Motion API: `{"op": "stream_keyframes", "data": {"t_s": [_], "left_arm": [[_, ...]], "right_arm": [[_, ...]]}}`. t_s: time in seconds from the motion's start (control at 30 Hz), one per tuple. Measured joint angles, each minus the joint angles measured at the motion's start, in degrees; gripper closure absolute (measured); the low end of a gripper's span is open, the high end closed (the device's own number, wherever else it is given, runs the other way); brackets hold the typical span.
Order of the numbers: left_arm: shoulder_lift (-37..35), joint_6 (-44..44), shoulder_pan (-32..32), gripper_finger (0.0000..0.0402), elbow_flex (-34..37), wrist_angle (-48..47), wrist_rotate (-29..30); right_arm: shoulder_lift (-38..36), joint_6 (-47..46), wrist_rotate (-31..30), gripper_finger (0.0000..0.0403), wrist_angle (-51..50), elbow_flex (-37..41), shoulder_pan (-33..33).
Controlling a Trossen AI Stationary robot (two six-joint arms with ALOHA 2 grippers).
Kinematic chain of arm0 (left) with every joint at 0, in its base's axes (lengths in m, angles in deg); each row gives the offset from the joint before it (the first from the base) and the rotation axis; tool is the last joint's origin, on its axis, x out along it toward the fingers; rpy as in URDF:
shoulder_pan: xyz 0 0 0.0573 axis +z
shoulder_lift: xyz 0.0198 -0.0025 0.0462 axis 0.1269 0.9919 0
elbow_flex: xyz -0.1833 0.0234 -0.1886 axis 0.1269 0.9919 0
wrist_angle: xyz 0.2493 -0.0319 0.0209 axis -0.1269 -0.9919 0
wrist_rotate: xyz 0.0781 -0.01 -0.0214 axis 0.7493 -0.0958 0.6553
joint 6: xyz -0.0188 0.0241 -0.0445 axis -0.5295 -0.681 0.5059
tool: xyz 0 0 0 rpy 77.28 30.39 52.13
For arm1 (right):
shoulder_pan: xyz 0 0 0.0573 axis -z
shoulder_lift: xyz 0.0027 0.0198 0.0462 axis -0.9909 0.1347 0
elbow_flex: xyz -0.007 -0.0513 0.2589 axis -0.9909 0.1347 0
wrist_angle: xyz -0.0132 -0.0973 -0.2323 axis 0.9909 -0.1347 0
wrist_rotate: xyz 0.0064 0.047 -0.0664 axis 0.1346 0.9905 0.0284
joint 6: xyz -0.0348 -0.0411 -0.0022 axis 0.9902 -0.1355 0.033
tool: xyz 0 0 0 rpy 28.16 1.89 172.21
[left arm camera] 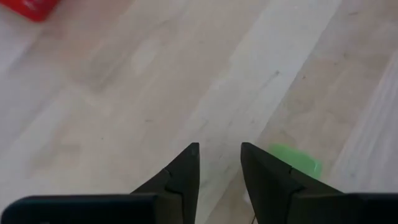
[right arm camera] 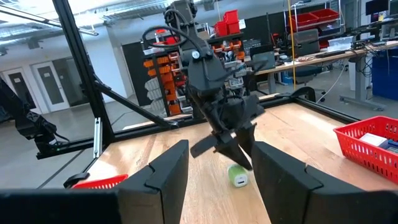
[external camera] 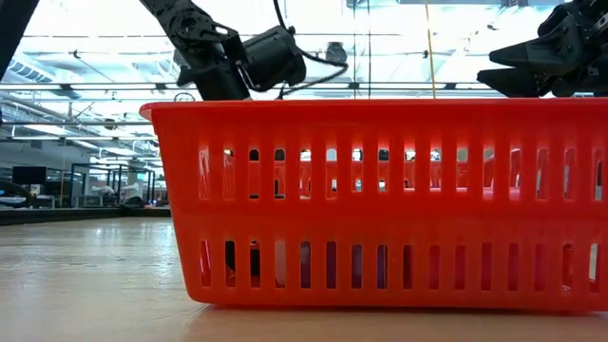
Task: Pick & Place Office items
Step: Put the green charger adapter into the bottom orange bin
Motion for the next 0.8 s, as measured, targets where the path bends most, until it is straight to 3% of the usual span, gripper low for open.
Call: {"op": "stream_keyframes", "data": {"t_s": [0.27,0.53,0.8], "left_arm": [[2.5,0.3,0.0,0.0284,0.1,2.2,-9.3],[1.7,-0.2,-0.3,0.0284,0.1,4.9,-23.7],[1.7,0.4,-2.2,0.0284,0.1,8.9,-25.1]], "right_arm": [[0.0,0.0,0.0,0.0238,0.0,0.0,0.0],[0.0,0.0,0.0,0.0238,0.0,0.0,0.0],[0.0,0.0,0.0,0.0238,0.0,0.0,0.0]]}}
